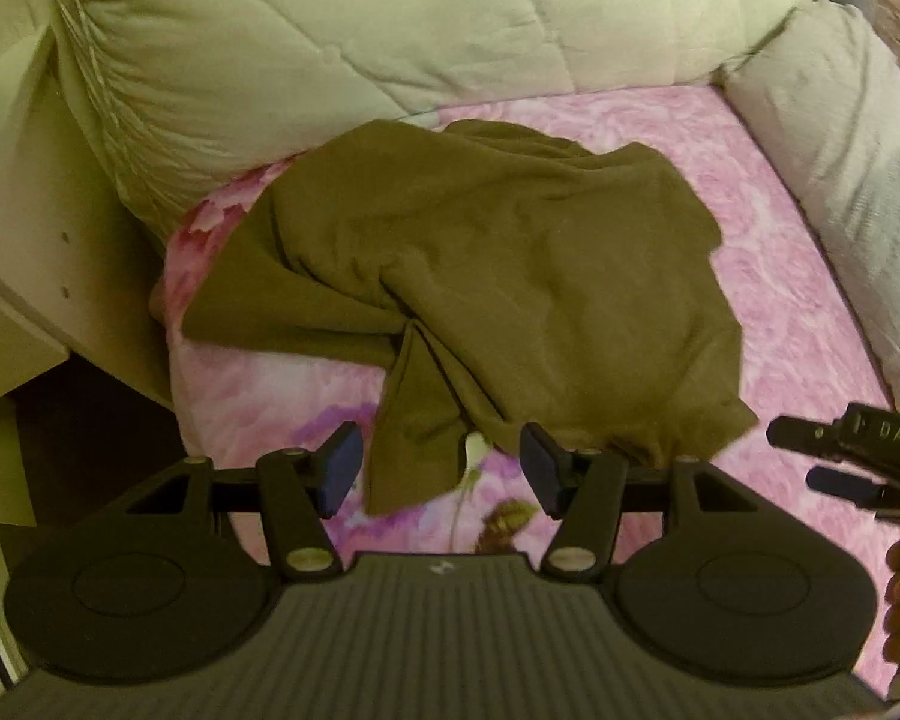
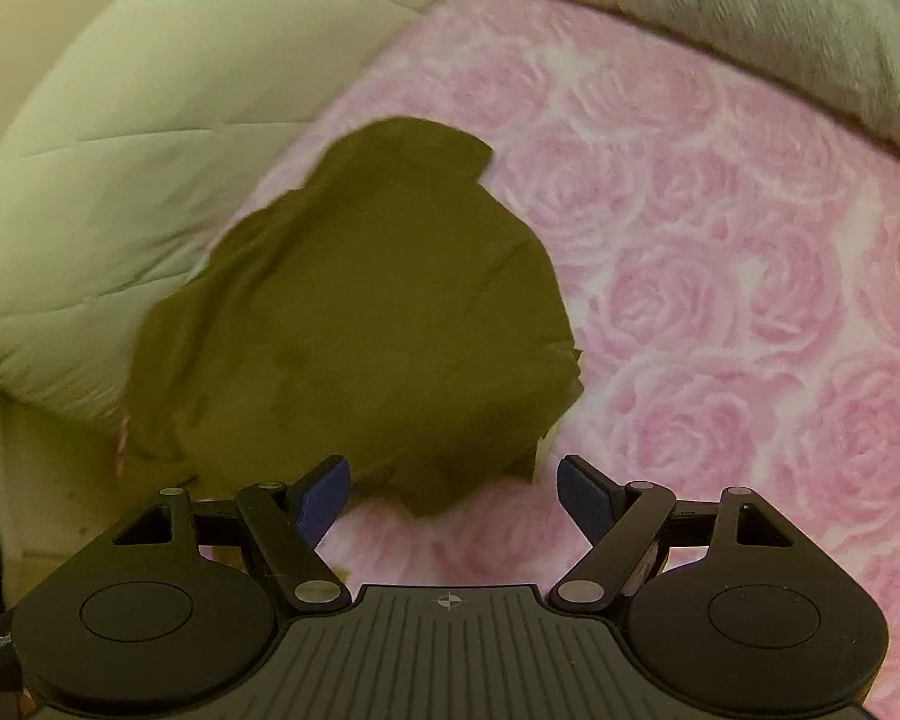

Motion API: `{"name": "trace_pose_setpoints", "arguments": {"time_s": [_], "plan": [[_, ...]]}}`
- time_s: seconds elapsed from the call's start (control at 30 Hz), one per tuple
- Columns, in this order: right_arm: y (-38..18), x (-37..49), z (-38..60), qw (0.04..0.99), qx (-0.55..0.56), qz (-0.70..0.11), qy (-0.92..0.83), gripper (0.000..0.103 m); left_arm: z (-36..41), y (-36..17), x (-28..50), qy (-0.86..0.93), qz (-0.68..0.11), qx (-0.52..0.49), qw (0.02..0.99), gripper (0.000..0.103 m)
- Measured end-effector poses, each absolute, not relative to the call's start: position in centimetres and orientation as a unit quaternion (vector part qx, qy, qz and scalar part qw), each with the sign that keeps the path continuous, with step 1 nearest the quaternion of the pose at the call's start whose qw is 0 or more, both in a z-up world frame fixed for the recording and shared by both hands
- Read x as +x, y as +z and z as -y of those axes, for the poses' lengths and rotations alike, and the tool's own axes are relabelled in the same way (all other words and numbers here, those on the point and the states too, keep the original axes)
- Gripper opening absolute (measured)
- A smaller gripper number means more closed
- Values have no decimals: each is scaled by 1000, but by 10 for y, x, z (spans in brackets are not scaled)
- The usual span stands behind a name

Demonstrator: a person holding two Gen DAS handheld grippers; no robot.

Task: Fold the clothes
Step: 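Grasp the shirt with both grippers and lift it off the bed, then shake the shirt out and lay it flat on the bedspread, opening both grippers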

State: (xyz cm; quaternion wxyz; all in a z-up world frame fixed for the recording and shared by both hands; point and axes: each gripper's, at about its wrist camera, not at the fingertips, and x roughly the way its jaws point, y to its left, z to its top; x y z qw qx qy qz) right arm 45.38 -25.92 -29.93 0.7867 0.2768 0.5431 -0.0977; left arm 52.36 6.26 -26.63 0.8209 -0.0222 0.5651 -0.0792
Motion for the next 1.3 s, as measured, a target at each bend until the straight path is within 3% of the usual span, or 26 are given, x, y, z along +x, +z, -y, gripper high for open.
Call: {"name": "trace_pose_setpoints", "arguments": {"time_s": [0.53,0.57,0.63,0.67,0.73,0.77,0.97,1.3], "plan": [[-394,549,263,783,185,-579,-130,79,-63,-353,617,-49,-575,-112,809,55],[-395,548,260,787,180,-576,-127,69,-62,-359,620,-54,-576,-115,807,52],[-390,544,250,803,158,-566,-99,27,-60,-366,623,-65,-576,-118,806,38],[-386,542,247,807,155,-563,-88,17,-59,-367,623,-70,-573,-117,808,28],[-378,536,245,811,164,-557,-74,13,-58,-364,621,-92,-571,-121,807,8],[-372,531,247,813,176,-550,-71,13,-57,-359,619,-99,-569,-119,807,6],[-313,503,255,837,219,-497,-72,11,-39,-308,591,-173,-551,-88,812,4],[-145,365,302,899,236,-337,-149,4,20,-162,472,-355,-471,-71,805,3]]}}
